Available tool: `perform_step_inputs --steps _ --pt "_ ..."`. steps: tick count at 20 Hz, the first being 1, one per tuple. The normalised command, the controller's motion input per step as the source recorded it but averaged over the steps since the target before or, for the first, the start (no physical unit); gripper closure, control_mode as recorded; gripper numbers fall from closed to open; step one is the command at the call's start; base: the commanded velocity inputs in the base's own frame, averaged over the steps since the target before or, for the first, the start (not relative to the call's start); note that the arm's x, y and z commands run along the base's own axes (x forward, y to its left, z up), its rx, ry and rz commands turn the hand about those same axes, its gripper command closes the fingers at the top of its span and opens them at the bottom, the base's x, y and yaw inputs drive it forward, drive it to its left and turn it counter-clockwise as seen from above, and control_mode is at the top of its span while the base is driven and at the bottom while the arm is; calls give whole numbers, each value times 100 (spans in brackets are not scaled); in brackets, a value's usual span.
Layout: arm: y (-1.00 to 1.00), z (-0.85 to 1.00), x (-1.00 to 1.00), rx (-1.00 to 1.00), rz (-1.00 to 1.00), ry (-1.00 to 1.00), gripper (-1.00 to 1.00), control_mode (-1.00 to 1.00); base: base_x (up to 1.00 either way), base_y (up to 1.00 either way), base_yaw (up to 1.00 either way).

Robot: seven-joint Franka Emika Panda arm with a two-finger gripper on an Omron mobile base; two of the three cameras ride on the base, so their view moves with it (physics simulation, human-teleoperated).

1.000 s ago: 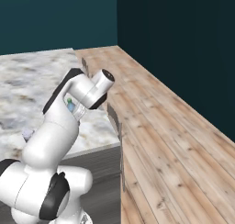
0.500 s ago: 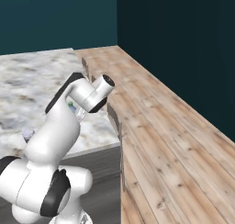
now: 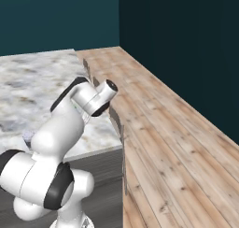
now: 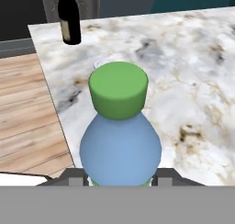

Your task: Move the drinks to the dining counter.

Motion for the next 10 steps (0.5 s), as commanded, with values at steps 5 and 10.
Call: perform_step_inputs --steps 5,10 --pt "0 -21 13 0 0 0 100 -100 0 0 0" --pt "0 -23 11 2 0 0 100 -100 0 0 0"
